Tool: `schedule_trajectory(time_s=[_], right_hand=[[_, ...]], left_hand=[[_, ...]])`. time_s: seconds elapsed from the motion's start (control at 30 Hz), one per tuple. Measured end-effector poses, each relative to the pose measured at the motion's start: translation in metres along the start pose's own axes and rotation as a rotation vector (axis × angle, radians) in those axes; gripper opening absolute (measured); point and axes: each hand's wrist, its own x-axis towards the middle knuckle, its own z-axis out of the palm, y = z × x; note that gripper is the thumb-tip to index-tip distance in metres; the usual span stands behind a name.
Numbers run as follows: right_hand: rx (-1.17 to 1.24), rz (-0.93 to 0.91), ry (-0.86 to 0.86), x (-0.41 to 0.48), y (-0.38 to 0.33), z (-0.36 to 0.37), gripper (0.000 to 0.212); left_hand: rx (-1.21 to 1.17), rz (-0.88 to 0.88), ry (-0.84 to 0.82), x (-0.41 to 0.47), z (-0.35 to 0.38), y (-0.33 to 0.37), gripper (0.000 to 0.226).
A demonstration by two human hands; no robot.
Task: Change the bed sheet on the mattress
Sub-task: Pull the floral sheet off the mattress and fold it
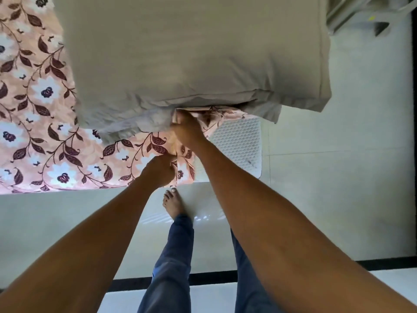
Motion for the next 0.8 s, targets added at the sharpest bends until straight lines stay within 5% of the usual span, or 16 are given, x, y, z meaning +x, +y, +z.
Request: schedule_trajectory(time_s=[0.07,0.23,0.47,0.8], right_hand=[[-0.073,0.094,-0.376,-0.009,-0.049,0.011,0.030],[-0.313,0.065,-0.602,-0.066,-0.106,0.034,0.032],[-0.631,-0.021,-0.704,-0.133,-0.199,0.081,0.043],[-0.642,-0.182,-0.721,-0.144,-0.370,0.236,0.048]], left_hand=[[-0.026,-0.083,0.037,-0.023,-0.013,-0.012,0.043],[-0.083,-0.134,0.110,-0.084,-0.051,-0.062,0.034],[-0.238,-0.135,0.437,-0.187,-0.128,-0.156,0.026],[-0.284,-0.367,0.457,-0.277,-0.232,-0.341,0.042]])
